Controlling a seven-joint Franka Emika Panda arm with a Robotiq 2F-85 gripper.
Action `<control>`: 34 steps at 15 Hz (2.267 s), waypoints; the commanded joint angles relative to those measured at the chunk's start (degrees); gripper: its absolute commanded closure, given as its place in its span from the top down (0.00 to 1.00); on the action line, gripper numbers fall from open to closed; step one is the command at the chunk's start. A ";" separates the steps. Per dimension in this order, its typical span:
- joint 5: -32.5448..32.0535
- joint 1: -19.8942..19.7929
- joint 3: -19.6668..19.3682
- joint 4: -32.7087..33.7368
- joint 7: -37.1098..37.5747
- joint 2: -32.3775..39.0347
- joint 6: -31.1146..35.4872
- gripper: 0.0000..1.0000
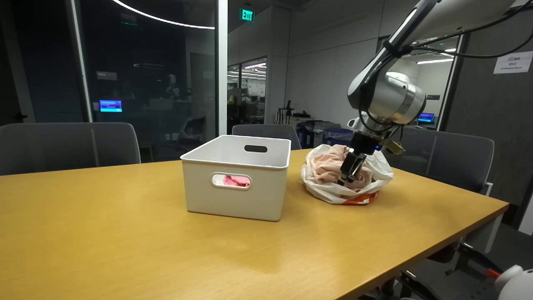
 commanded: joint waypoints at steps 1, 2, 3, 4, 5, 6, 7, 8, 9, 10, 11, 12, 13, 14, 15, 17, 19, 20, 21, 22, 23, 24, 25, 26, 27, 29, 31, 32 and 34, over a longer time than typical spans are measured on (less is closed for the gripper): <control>1.60 1.18 -0.08 1.95 -0.61 2.31 -0.43 1.00; 1.22 1.54 0.19 1.85 -0.43 2.58 0.90 1.00; 0.04 2.22 0.26 1.22 0.12 2.48 3.33 1.00; -1.23 2.87 0.36 0.64 0.53 2.14 5.12 1.00; -1.45 3.07 0.69 0.57 0.79 2.05 5.66 1.00; -2.08 3.21 0.61 0.84 1.23 2.47 5.91 1.00; -2.28 3.19 0.57 1.19 1.53 3.02 6.05 1.00; -1.71 2.86 0.79 1.72 1.22 3.60 5.14 1.00; -1.52 2.74 0.89 1.91 1.05 3.98 5.15 1.00; -1.80 2.72 0.84 2.08 1.09 4.44 5.43 1.00; -2.20 2.70 0.81 2.18 0.94 4.83 5.72 1.00; -2.93 2.74 0.65 2.23 1.07 5.12 5.94 1.00; -3.20 2.44 0.76 2.43 0.75 5.44 5.91 1.00; -3.88 2.21 0.78 2.55 0.65 5.78 6.23 0.87; -3.90 1.87 1.12 2.67 0.38 6.06 6.52 0.74; -4.42 1.39 1.66 2.82 -0.25 6.34 6.72 0.58; -5.05 1.12 1.95 2.95 -0.13 6.63 7.39 0.45; -5.28 0.94 2.15 2.94 -0.12 6.69 7.61 0.37; -5.30 0.76 2.38 2.89 -0.23 6.66 7.87 0.29; -5.09 0.51 2.66 2.86 -0.40 6.59 8.05 0.22; -4.87 0.27 2.93 2.86 -0.54 6.54 8.13 0.14; -4.57 0.01 3.23 2.79 -0.67 6.41 8.34 0.05; -4.29 -0.28 3.56 2.72 -0.70 6.21 8.38 0.06; -3.60 -0.82 4.20 2.69 -1.13 5.87 8.17 0.03; -3.50 -1.10 4.51 2.64 -1.21 5.72 8.31 0.00; -2.79 -1.95 5.40 2.67 -1.55 5.37 7.93 0.02; -0.82 -3.20 6.81 2.93 -2.30 4.74 5.74 0.04; 2.04 -4.67 8.50 3.43 -4.14 4.03 2.28 0.05; 9.58 -7.59 11.57 4.39 -9.98 2.11 -6.65 0.04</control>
